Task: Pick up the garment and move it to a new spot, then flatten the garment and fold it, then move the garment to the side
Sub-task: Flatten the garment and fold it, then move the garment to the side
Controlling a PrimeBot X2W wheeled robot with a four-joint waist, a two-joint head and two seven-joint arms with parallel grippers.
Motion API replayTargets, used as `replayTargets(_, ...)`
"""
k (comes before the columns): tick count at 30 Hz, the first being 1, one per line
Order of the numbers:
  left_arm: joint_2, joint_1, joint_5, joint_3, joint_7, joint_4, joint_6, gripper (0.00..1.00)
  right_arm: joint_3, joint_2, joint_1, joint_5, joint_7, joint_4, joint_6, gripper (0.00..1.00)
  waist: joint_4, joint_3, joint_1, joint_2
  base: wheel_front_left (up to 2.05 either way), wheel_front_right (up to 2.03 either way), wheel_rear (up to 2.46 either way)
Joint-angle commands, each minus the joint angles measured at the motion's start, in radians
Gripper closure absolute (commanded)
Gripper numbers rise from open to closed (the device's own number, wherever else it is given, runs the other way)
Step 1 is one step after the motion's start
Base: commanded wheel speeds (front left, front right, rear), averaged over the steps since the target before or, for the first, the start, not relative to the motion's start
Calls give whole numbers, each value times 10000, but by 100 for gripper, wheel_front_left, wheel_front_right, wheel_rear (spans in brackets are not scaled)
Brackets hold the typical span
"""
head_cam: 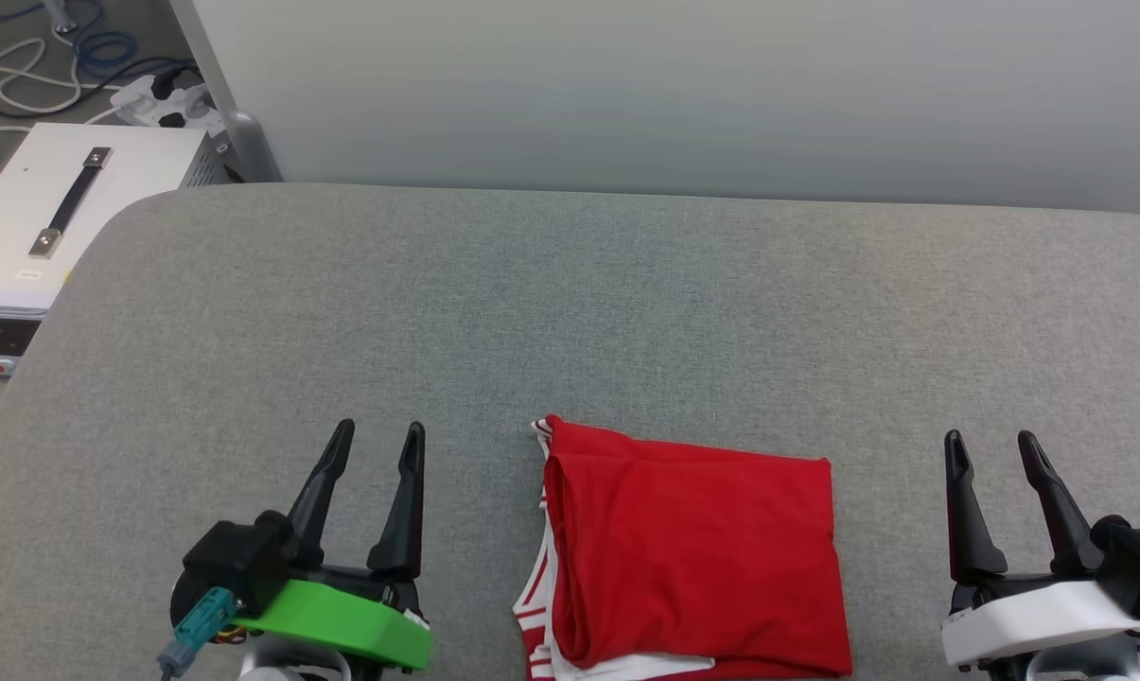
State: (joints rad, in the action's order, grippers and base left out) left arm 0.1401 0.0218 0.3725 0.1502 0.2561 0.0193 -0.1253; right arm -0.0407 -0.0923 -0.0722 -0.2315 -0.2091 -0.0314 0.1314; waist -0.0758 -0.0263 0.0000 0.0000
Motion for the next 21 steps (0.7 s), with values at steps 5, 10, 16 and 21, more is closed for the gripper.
replayTargets(5, 20, 150, -32, 164, 57, 81, -54, 0, -15, 76, -10, 167, -162, 280, -7, 0, 21, 3, 0, 0, 0, 0, 0)
replayTargets(10, -29, 112, -13, 223, 57, 110, -54, 0, 2, 98, 59, 219, -145, 423, -7, 0, -29, 4, 0, 0, 0, 0, 0)
replayTargets(16, -9, 88, -48, 288, 57, 88, -54, 0, 59, 134, 110, 207, -55, 518, -7, 0, -67, -20, 0, 0, 0, 0, 0)
replayTargets(21, 17, 90, -57, 263, 57, 87, -54, 0, 74, 149, 113, 186, 14, 549, -7, 0, -77, -20, 0, 0, 0, 0, 0)
